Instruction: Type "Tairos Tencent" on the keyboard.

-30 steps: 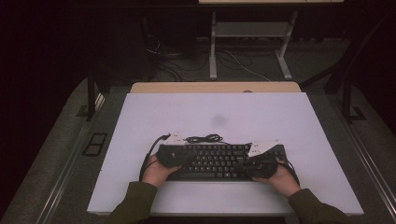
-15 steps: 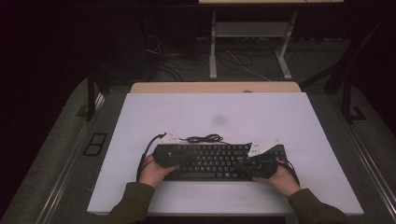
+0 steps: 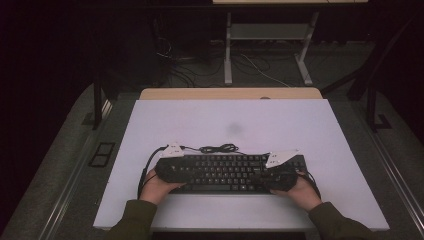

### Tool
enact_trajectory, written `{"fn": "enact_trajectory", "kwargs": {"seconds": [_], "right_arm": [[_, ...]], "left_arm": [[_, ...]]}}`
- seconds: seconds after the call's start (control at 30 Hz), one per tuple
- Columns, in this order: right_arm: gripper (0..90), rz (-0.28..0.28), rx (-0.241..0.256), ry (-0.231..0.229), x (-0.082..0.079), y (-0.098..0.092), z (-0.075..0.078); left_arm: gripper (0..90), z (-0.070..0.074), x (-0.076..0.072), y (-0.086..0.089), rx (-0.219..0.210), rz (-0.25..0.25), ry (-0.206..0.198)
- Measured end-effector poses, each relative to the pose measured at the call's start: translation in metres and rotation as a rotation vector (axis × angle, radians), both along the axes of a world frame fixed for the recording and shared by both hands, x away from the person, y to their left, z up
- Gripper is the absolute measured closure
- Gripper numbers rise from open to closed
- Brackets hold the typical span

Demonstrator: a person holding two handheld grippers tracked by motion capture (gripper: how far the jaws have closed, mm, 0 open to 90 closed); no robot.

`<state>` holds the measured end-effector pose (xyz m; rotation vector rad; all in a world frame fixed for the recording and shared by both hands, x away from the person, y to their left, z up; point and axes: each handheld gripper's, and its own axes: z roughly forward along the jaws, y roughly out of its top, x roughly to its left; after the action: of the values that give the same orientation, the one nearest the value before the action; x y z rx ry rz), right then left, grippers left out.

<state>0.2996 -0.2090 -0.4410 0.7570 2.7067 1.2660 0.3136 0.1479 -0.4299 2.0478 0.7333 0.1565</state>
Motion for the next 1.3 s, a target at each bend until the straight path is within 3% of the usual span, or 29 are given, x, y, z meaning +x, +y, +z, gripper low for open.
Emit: {"fn": "enact_trajectory", "kwargs": {"seconds": [0.17,0.5,0.63,0.83,1.0,1.3], "right_arm": [[89.4,0.001,0.0,0.0,0.0,0.0,0.0],[87.8,-0.004,0.017,-0.013,-0.001,0.0,0.006],[81.5,-0.011,0.042,-0.01,0.0,-0.001,0.008],[63.1,-0.031,0.098,-0.004,0.003,0.002,0.01],[50.5,-0.036,0.124,0.002,0.005,0.012,0.011],[36.6,-0.063,0.152,-0.002,0.012,0.027,0.01]], "left_arm": [[33.8,0.001,-0.007,0.009,-0.013,0.03,-0.012],[33.0,-0.001,-0.01,0.016,-0.022,0.048,-0.017],[33.4,-0.003,-0.009,0.016,-0.018,0.056,-0.015],[36.1,-0.004,-0.007,0.016,-0.017,0.072,-0.013],[42.9,-0.004,-0.006,0.016,-0.021,0.078,-0.012],[69.4,-0.001,-0.004,0.016,-0.019,0.084,-0.025]]}}
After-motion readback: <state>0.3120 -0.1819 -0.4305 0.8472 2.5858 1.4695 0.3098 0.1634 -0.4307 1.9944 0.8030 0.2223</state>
